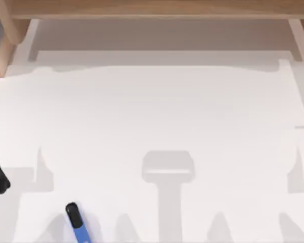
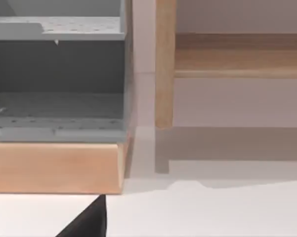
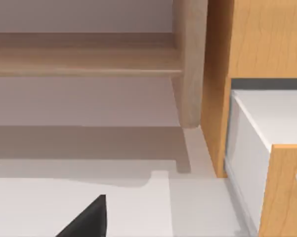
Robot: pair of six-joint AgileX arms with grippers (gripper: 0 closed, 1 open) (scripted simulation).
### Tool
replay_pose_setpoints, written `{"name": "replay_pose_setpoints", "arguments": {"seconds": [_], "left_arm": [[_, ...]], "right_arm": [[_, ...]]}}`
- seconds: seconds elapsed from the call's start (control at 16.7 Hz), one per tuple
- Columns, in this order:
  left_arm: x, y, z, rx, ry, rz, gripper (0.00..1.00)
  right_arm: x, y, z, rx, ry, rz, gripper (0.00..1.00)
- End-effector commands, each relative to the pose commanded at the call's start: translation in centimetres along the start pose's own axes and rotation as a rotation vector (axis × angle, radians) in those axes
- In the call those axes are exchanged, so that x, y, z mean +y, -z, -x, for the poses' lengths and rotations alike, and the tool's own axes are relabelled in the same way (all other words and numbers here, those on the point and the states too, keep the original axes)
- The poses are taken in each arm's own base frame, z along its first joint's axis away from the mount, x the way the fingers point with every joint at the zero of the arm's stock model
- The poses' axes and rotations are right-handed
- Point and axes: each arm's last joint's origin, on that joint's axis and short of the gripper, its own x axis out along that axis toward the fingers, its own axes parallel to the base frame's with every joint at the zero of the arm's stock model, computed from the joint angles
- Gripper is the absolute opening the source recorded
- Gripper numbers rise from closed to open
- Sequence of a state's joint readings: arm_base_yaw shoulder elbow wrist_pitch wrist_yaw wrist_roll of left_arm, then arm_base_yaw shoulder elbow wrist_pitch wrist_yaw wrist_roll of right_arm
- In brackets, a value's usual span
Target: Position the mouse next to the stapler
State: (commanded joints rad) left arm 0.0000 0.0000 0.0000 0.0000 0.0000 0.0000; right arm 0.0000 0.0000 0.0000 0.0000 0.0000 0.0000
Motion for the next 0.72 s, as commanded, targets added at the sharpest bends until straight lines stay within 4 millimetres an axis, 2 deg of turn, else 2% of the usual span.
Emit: {"name": "replay_pose_setpoints", "arguments": {"seconds": [0.18,0.36,0.54,0.72], "left_arm": [[0.0,0.0,0.0,0.000,0.000,0.000,1.00],[0.0,0.0,0.0,0.000,0.000,0.000,1.00],[0.0,0.0,0.0,0.000,0.000,0.000,1.00],[0.0,0.0,0.0,0.000,0.000,0.000,1.00]], "right_arm": [[0.0,-0.2,0.0,0.007,0.002,0.003,1.00],[-0.2,-1.9,-0.1,0.071,0.015,0.030,1.00],[-0.5,-5.6,-0.9,0.190,0.034,0.077,1.00],[-1.1,-10.7,-3.5,0.351,0.050,0.133,1.00]]}}
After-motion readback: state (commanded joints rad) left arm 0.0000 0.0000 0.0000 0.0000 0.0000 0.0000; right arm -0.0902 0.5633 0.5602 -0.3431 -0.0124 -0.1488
